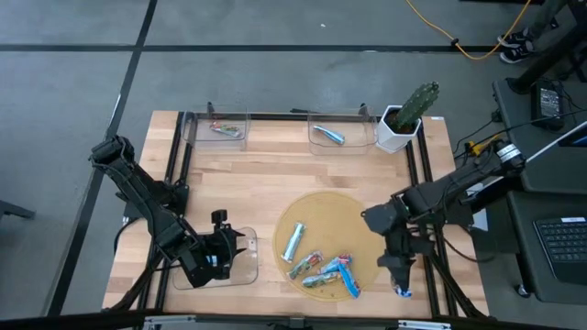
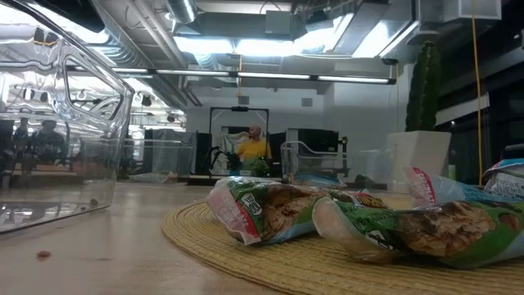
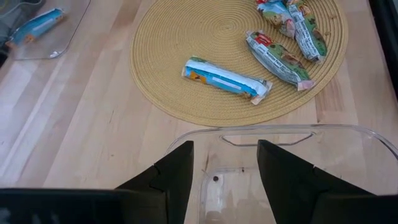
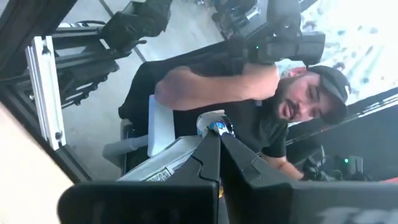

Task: Pick and place Granola Bars by type
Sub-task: Put the blue granola bar into the bottom transparent bin

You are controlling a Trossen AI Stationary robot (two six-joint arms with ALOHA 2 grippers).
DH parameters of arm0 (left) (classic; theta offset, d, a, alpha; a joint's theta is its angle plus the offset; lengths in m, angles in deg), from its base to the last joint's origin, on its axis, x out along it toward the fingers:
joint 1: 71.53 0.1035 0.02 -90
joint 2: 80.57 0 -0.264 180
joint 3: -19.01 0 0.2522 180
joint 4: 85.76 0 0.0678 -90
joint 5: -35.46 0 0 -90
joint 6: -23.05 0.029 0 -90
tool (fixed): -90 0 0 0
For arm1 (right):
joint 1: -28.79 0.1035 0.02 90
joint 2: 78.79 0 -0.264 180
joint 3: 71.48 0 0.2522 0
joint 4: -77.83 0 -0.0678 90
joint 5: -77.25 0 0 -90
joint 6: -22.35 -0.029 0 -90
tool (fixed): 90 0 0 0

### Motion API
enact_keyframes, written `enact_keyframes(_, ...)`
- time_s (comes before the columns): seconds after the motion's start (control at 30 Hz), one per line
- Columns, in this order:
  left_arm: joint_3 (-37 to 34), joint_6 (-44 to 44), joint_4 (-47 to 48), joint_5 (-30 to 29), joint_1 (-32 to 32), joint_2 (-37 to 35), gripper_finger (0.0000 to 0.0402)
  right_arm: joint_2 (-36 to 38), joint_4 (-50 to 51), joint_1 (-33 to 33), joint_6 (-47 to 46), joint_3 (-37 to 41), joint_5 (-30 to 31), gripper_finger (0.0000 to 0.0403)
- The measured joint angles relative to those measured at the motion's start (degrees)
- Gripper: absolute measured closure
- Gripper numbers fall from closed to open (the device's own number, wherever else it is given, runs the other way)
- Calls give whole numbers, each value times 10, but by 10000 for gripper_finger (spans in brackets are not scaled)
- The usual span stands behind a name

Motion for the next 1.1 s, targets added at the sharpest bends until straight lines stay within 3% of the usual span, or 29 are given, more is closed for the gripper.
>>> enact_keyframes(0.13,0,0,0,0,0,0,233,0,-8,12,-27,0,58,398)
enact_keyframes(0.43,0,-5,0,-1,0,0,233,-60,-146,4,-263,0,319,398)
enact_keyframes(0.57,0,-5,-1,-35,1,0,233,-94,-166,-17,-330,0,450,398)
enact_keyframes(0.63,0,1,-4,-56,6,0,233,-107,-177,-28,-335,0,479,398)
enact_keyframes(0.77,0,58,-48,-78,29,0,233,-113,-215,-47,-293,0,444,398)
enact_keyframes(0.93,0,211,-199,-83,64,10,233,-111,-284,-76,-260,0,329,398)
enact_keyframes(1.1,0,372,-363,-27,97,33,224,-111,-322,-98,-257,0,276,398)
